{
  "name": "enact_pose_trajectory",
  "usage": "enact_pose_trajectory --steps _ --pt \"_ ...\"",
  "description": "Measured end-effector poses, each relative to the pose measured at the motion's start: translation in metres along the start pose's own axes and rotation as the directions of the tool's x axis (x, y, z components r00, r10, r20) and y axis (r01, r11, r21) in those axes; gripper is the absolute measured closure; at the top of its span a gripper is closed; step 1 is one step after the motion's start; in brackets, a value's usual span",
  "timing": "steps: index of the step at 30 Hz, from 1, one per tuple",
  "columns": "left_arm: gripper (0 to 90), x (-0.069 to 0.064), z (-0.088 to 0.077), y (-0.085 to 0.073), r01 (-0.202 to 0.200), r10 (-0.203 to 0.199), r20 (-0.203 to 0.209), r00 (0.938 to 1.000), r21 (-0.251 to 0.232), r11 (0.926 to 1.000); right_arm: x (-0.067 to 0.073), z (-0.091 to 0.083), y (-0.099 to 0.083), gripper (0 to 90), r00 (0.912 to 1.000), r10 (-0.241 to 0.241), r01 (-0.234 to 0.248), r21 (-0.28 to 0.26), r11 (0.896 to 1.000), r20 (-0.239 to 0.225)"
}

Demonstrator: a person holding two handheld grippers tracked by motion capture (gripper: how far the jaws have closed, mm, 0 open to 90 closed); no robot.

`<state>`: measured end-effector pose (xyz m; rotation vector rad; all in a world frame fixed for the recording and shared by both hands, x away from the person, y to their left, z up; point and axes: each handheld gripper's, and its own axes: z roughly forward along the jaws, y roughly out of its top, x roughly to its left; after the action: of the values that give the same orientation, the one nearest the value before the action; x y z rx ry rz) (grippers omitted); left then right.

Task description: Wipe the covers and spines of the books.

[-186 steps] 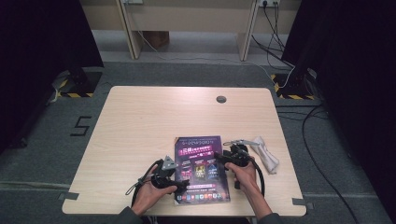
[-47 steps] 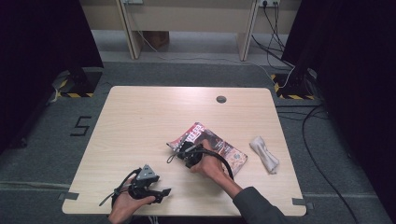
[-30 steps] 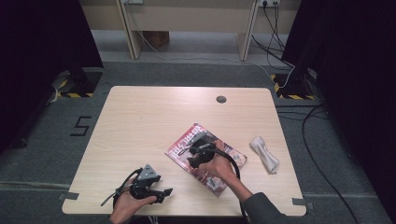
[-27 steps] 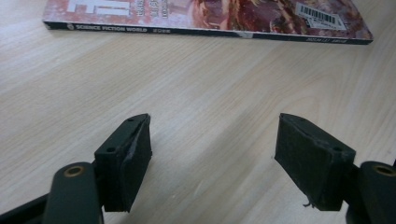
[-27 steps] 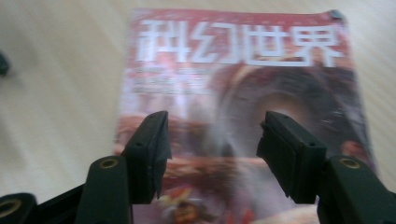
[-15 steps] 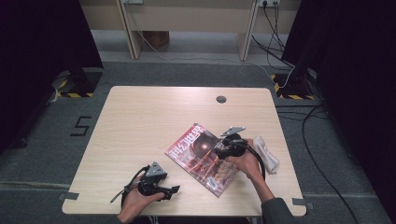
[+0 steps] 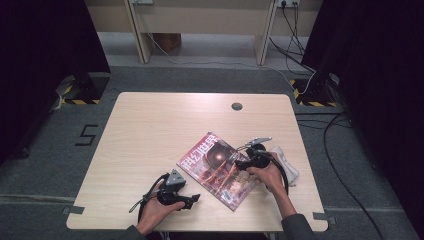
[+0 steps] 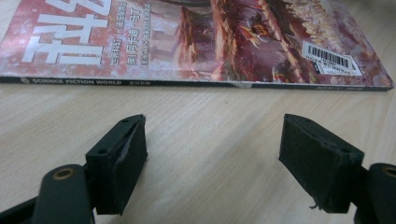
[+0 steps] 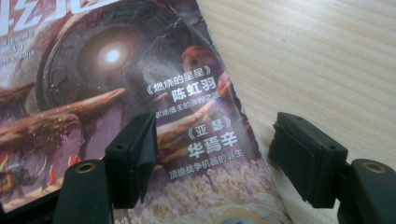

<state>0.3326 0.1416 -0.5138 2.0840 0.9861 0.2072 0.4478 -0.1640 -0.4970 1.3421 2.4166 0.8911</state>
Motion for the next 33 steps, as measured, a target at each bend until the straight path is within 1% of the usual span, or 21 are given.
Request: enact_pose_trajectory --steps 1,3,5,6,7,11,12,14,17,20,21,24,26,27,29,30,32,33 --pt "22.5 0.000 0.003 0.002 -0.005 0.005 -0.004 1.0000 -0.002 1.0000 -0.001 0.001 0.000 31.8 0.9999 0.013 -0.013 0.000 1.000 -0.007" --pt "22.5 -0.001 0.005 0.004 -0.003 0.003 -0.007 1.0000 -0.004 1.0000 -0.001 0.002 0.000 31.7 0.9998 0.018 -0.018 -0.003 1.000 -0.013" --pt "22.3 -0.001 0.008 0.006 -0.014 0.014 -0.020 0.9997 -0.004 0.9999 0.001 0.001 0.000 31.6 0.9998 0.013 -0.013 0.001 1.000 -0.015" --pt "22.3 -0.001 0.008 0.006 -0.014 0.014 -0.020 0.9997 -0.004 0.9999 0.001 0.001 0.000 31.6 0.9998 0.013 -0.013 0.001 1.000 -0.015" --pt "22.2 0.000 0.011 0.009 -0.019 0.019 -0.035 0.9992 -0.003 0.9998 0.004 0.002 0.000 29.7 0.9998 0.001 -0.001 0.002 1.000 -0.020" --pt "22.0 0.000 0.015 0.014 -0.008 0.007 -0.033 0.9994 -0.008 0.9999 0.007 0.001 -0.001 29.7 0.9999 -0.013 0.013 0.000 1.000 -0.003" --pt "22.0 0.001 0.016 0.014 -0.006 0.006 -0.038 0.9993 -0.009 0.9999 0.008 0.000 -0.003 29.7 0.9999 -0.016 0.016 -0.005 1.000 -0.006" --pt "22.0 0.002 0.018 0.015 -0.005 0.005 -0.045 0.9990 -0.008 1.0000 0.009 -0.002 -0.006 30.3 0.9999 -0.005 0.005 -0.005 1.000 -0.012" --pt "22.3 0.003 0.019 0.017 0.004 -0.004 -0.040 0.9992 -0.008 1.0000 0.013 -0.006 -0.011 30.3 0.9995 -0.025 0.025 -0.003 1.000 -0.019" --pt "22.6 0.005 0.018 0.018 0.011 -0.012 -0.046 0.9989 -0.008 0.9999 0.016 -0.008 -0.015 30.2 0.9992 -0.032 0.032 -0.004 0.999 -0.025" --pt "22.6 0.005 0.018 0.018 0.014 -0.015 -0.044 0.9989 -0.007 0.9999 0.022 -0.012 -0.020 29.4 0.9987 -0.040 0.040 0.000 0.999 -0.033" --pt "22.8 0.008 0.018 0.018 0.020 -0.021 -0.049 0.9986 -0.007 0.9998 0.026 -0.014 -0.025 29.2 0.9973 -0.058 0.058 -0.003 0.998 -0.045" --pt "22.8 0.009 0.018 0.019 0.026 -0.026 -0.052 0.9983 -0.008 0.9996 0.031 -0.017 -0.029 29.5 0.9971 -0.059 0.060 0.001 0.998 -0.047" --pt "22.3 0.010 0.018 0.019 0.023 -0.024 -0.061 0.9979 -0.009 0.9997 0.033 -0.018 -0.031 29.1 0.9961 -0.073 0.073 -0.003 0.997 -0.050" --pt "24.4 0.012 0.018 0.019 0.025 -0.026 -0.079 0.9965 -0.018 0.9995 0.036 -0.020 -0.034 29.1 0.9954 -0.080 0.080 -0.004 0.997 -0.052" --pt "24.5 0.014 0.018 0.019 0.027 -0.029 -0.077 0.9966 -0.019 0.9994 0.038 -0.021 -0.035 29.3 0.9956 -0.074 0.074 -0.004 0.997 -0.057" --pt "24.1 0.016 0.018 0.020 0.030 -0.031 -0.074 0.9968 -0.016 0.9994 0.042 -0.023 -0.037 28.6 0.9945 -0.090 0.090 -0.002 0.996 -0.054" --pt "24.1 0.017 0.018 0.020 0.033 -0.035 -0.077 0.9964 -0.020 0.9992 0.044 -0.024 -0.038 28.5 0.9946 -0.090 0.090 -0.001 0.996 -0.052"
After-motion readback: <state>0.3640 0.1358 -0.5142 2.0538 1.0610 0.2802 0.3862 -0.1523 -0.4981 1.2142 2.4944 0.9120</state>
